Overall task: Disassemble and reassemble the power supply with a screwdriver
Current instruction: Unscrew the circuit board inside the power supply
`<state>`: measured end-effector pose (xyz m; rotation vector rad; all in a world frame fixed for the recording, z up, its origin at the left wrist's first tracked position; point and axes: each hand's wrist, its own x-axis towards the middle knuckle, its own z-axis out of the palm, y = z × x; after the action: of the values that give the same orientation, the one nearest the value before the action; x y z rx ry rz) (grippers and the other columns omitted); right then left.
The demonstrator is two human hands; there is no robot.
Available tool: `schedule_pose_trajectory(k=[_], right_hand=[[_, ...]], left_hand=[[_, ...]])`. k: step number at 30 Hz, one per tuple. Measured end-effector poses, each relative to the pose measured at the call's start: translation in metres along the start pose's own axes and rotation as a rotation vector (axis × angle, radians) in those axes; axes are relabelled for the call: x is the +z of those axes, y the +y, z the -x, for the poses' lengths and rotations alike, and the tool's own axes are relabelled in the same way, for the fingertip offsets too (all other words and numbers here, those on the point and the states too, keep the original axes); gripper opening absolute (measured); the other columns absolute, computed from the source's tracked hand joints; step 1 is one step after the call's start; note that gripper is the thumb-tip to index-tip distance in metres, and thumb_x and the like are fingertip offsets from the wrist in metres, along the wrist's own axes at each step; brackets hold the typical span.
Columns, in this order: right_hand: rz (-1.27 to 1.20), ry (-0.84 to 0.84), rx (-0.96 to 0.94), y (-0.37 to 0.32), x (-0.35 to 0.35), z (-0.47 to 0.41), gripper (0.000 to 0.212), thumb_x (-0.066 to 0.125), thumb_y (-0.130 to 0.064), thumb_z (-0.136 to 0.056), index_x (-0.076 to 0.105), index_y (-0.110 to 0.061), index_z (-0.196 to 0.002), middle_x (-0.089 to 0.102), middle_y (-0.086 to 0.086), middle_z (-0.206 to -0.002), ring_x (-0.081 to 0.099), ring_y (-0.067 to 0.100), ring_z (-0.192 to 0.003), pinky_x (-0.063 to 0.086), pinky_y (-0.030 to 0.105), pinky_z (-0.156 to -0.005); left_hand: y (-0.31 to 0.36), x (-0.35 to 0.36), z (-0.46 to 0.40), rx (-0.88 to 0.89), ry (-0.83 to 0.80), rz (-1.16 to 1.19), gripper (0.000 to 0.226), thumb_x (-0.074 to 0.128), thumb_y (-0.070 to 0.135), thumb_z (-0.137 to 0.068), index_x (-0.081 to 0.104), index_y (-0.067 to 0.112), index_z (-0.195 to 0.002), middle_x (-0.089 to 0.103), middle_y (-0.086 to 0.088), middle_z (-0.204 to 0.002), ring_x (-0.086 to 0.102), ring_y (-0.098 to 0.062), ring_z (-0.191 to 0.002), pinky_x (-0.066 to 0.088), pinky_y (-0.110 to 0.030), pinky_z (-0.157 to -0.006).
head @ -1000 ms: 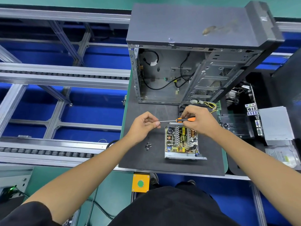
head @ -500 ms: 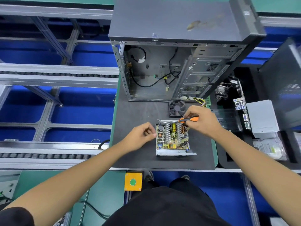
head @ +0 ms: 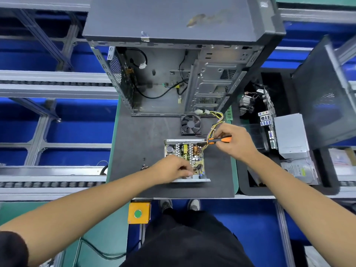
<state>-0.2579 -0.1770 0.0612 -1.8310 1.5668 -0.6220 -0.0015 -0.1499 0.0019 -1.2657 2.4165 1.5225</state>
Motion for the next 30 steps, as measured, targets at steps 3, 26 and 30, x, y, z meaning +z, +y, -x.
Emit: schedule_pose_trajectory(k=[3, 26, 30], right_hand=[[-0.012, -0.009, -0.006, 0.006, -0.007, -0.003, 0.016, 0.057, -0.034, -0.064, 0.065, -0.036, -0.077, 0.067, -0.014, -0.081, 0.064, 0.016, -0.077, 0.054, 0.043, -0.068], [-0.055, -0.097, -0.114, 0.022, -0.011, -0.02, 0.014, 0.056, -0.029, -0.065, 0.063, -0.037, -0.074, 0.063, -0.021, -0.078, 0.059, 0.006, -0.072, 0.038, 0.025, -0.061], [-0.005, -0.123, -0.14, 0.028, -0.017, -0.019, 0.017, 0.057, -0.027, -0.065, 0.069, -0.024, -0.077, 0.063, -0.021, -0.079, 0.06, 0.007, -0.074, 0.041, 0.026, -0.062]], left_hand=[[0.002, 0.003, -0.008, -0.064, -0.142, -0.089, 0.024, 0.062, 0.028, -0.1, 0.075, 0.015, -0.114, 0.075, 0.0, -0.114, 0.067, -0.016, -0.104, 0.05, -0.03, -0.092], [-0.002, 0.031, -0.023, -0.325, -0.078, 0.1, 0.025, 0.064, 0.022, -0.099, 0.075, 0.014, -0.12, 0.072, 0.005, -0.121, 0.065, -0.011, -0.109, 0.043, -0.017, -0.09], [-0.007, 0.016, -0.009, -0.205, -0.089, 0.028, 0.024, 0.062, 0.028, -0.1, 0.073, 0.021, -0.12, 0.071, 0.009, -0.114, 0.061, 0.0, -0.096, 0.046, -0.019, -0.087]])
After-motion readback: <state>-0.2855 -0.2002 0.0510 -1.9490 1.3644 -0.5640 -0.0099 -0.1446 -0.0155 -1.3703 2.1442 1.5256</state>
